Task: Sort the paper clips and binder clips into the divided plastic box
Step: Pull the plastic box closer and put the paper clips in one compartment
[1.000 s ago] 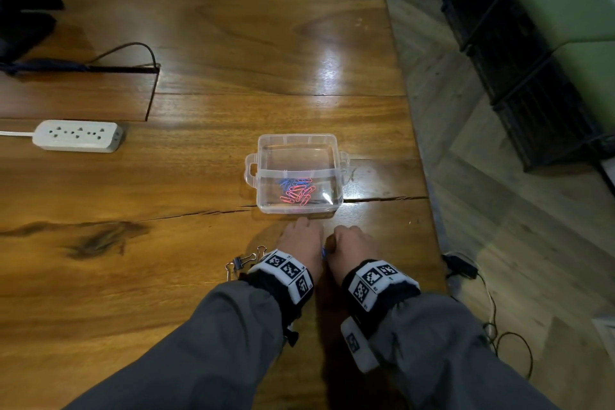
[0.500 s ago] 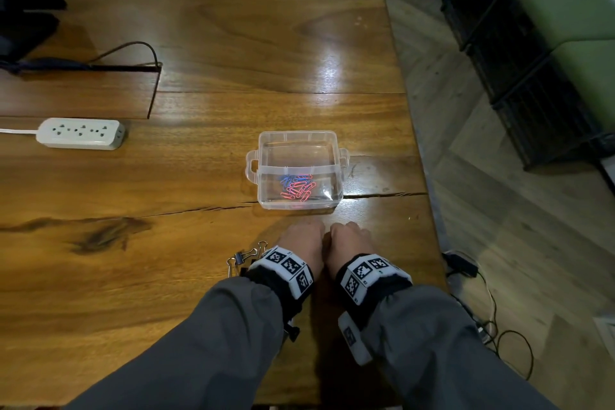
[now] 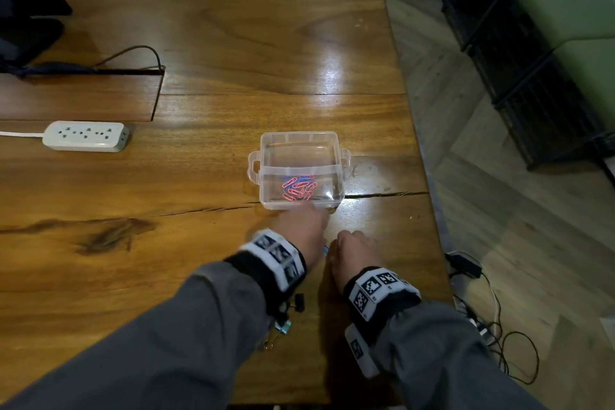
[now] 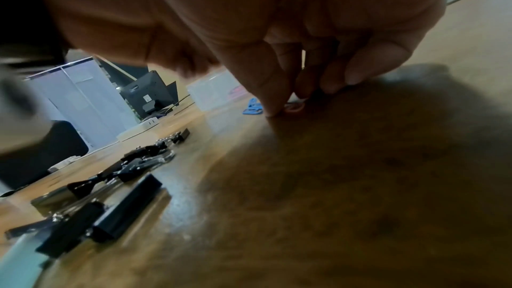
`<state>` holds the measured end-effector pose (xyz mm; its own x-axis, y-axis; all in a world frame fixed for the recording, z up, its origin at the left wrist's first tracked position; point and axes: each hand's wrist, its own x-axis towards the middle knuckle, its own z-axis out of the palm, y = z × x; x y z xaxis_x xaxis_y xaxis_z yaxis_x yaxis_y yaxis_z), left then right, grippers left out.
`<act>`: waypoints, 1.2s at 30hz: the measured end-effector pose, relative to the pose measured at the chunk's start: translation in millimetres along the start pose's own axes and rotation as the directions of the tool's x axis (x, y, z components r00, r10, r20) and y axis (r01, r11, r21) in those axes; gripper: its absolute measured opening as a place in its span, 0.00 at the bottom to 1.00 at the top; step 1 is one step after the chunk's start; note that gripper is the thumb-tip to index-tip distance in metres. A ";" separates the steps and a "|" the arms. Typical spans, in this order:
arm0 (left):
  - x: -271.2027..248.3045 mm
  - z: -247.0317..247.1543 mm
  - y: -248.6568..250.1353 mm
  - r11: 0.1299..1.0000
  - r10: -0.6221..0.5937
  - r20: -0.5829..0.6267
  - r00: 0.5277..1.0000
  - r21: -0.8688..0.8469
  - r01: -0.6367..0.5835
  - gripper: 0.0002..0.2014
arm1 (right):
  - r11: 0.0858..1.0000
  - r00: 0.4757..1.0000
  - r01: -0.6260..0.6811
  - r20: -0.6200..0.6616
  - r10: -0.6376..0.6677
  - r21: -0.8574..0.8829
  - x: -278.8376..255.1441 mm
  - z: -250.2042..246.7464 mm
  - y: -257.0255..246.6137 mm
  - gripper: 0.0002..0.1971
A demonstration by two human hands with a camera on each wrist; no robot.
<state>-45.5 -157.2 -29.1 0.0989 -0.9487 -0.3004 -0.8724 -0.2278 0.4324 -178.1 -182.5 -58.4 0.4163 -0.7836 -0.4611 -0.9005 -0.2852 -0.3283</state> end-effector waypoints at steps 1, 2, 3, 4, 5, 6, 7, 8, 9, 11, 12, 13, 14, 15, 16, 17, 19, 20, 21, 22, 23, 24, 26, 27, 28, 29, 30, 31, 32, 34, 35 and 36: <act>-2.6 13.7 5.3 0.997 0.021 0.082 0.996 0.070 -0.027 0.06 | 1.000 1.000 0.020 0.013 -0.020 -0.024 -0.7 -0.9 1.0 0.03; -4.5 23.4 8.7 0.992 0.038 0.114 0.993 0.118 -0.051 0.08 | 0.998 0.998 0.041 0.042 -0.038 -0.054 -2.1 -1.9 1.9 0.06; -4.9 29.5 9.7 0.986 0.058 0.117 0.991 0.149 -0.075 0.10 | 0.996 0.995 0.065 0.074 -0.060 -0.068 -3.4 -2.3 3.8 0.09; -4.7 32.0 9.9 0.984 0.076 0.105 0.992 0.153 -0.091 0.11 | 0.996 0.994 0.074 0.087 -0.069 -0.049 -3.9 -2.3 5.5 0.09; -4.8 33.2 8.5 0.985 0.078 0.105 0.991 0.147 -0.093 0.12 | 0.999 0.995 0.055 0.079 -0.055 0.001 -3.6 -3.2 7.5 0.07; -4.2 33.5 6.7 0.986 0.064 0.120 0.991 0.144 -0.081 0.11 | 0.997 0.998 0.007 0.056 -0.012 0.083 -1.6 -6.8 9.9 0.04; -4.6 32.0 6.7 0.987 0.041 0.143 0.989 0.149 -0.062 0.10 | 0.982 0.998 -0.056 0.010 0.056 0.181 2.0 -13.1 12.1 0.05; -3.5 31.8 6.8 0.987 0.020 0.172 0.985 0.153 -0.047 0.10 | 0.950 0.990 -0.108 -0.052 0.128 0.293 8.1 -21.9 13.1 0.07; -4.0 29.8 9.0 0.986 0.000 0.191 0.982 0.164 -0.032 0.11 | 0.908 0.979 -0.125 -0.098 0.178 0.401 15.2 -34.0 11.0 0.08; -1.1 32.2 11.8 0.977 -0.024 0.226 0.974 0.211 -0.025 0.18 | 0.834 0.974 -0.083 -0.133 0.184 0.546 28.2 -61.2 -1.7 0.08; 0.0 36.7 11.0 0.974 -0.037 0.233 0.972 0.225 -0.017 0.21 | 0.807 0.977 -0.042 -0.145 0.157 0.589 34.1 -71.5 -9.5 0.07; -0.4 40.6 10.8 0.974 -0.060 0.241 0.969 0.227 0.005 0.21 | 0.792 0.979 -0.014 -0.154 0.135 0.610 37.8 -78.5 -16.6 0.05; -1.3 43.8 10.8 0.974 -0.085 0.240 0.967 0.225 0.029 0.19 | 0.782 0.977 -0.002 -0.165 0.133 0.623 40.1 -81.7 -21.5 0.04; -3.1 46.9 10.5 0.972 -0.090 0.241 0.966 0.232 0.033 0.18 | 0.791 0.970 -0.006 -0.188 0.153 0.611 41.0 -81.6 -23.0 0.02; -5.3 49.1 10.4 0.968 -0.074 0.230 0.970 0.252 0.014 0.17 | 0.827 0.961 -0.021 -0.217 0.172 0.562 41.0 -78.0 -20.1 0.03; -7.6 48.7 10.5 0.962 -0.055 0.225 0.973 0.275 -0.009 0.17 | 0.879 0.963 -0.047 -0.212 0.166 0.475 37.7 -72.8 -15.4 0.06; -13.2 38.4 7.6 0.971 -0.025 0.228 0.973 0.237 -0.031 0.16 | 0.963 0.991 -0.066 -0.095 0.094 0.262 28.7 -53.4 -8.0 0.10; -13.8 29.9 4.7 0.988 -0.023 0.187 0.982 0.156 -0.007 0.13 | 0.981 0.997 -0.057 -0.035 0.064 0.183 24.2 -43.2 -7.7 0.10; -12.7 18.7 -1.3 0.998 -0.052 0.098 0.994 0.046 0.048 0.08 | 0.990 0.999 -0.046 -0.008 0.048 0.137 21.7 -33.4 -9.9 0.10; -9.8 5.2 -7.9 0.991 -0.115 -0.009 0.993 -0.062 0.115 0.04 | 0.993 0.999 -0.043 -0.015 0.045 0.110 21.5 -24.4 -13.6 0.11; -4.3 -9.1 -15.0 0.971 -0.194 -0.103 0.976 -0.161 0.176 0.02 | 0.995 0.998 -0.053 -0.025 0.055 0.088 22.5 -17.8 -18.7 0.14; 1.9 -24.6 -20.8 0.946 -0.254 -0.174 0.951 -0.250 0.207 0.03 | 0.996 0.997 -0.061 -0.032 0.063 0.068 24.6 -12.5 -23.5 0.17; 11.7 -49.5 -29.9 0.896 -0.304 -0.234 0.924 -0.401 0.193 0.03 | 0.997 0.997 -0.064 -0.030 0.066 0.040 27.4 -6.7 -31.7 0.17; 15.0 -57.9 -33.3 0.872 -0.310 -0.241 0.920 -0.457 0.174 0.04 | 0.997 0.998 -0.065 -0.021 0.065 0.035 27.8 -5.9 -33.9 0.15; 15.1 -64.1 -37.1 0.855 -0.309 -0.247 0.919 -0.496 0.154 0.05 | 0.997 0.998 -0.064 -0.011 0.065 0.033 28.6 -4.8 -34.2 0.13; 13.1 -67.3 -42.9 0.842 -0.317 -0.248 0.915 -0.518 0.152 0.05 | 0.997 0.998 -0.065 -0.002 0.065 0.029 27.8 -6.3 -34.6 0.11; 7.4 -69.7 -48.0 0.834 -0.332 -0.253 0.909 -0.530 0.157 0.05 | 0.998 0.998 -0.061 0.008 0.061 0.025 27.2 -7.6 -34.5 0.10; 0.4 -68.8 -55.6 0.828 -0.356 -0.251 0.900 -0.531 0.180 0.04 | 0.999 0.999 -0.046 0.015 0.046 0.014 25.6 -9.9 -35.2 0.09; -8.4 -68.0 -62.2 0.822 -0.385 -0.240 0.891 -0.529 0.213 0.03 | 1.000 1.000 -0.016 0.020 0.016 -0.010 23.9 -11.4 -35.2 0.07; -24.9 -60.6 -79.3 0.804 -0.439 -0.182 0.880 -0.517 0.294 0.02 | 0.996 0.997 0.065 0.045 -0.062 -0.063 18.3 -17.3 -34.8 0.02; -33.8 -56.0 -87.1 0.801 -0.458 -0.149 0.876 -0.496 0.335 0.01 | 0.994 0.995 0.091 0.051 -0.089 -0.053 16.0 -22.1 -34.3 0.03; -41.9 -51.3 -94.3 0.802 -0.477 -0.120 0.871 -0.465 0.375 0.02 | 0.995 0.995 0.096 0.038 -0.096 0.002 15.4 -28.5 -33.7 0.04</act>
<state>57.3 -107.2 -13.7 0.5594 -0.7439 -0.3655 -0.4399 -0.6403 0.6297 -144.9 -200.7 -30.9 0.5051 -0.7311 -0.4587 -0.8563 -0.3580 -0.3723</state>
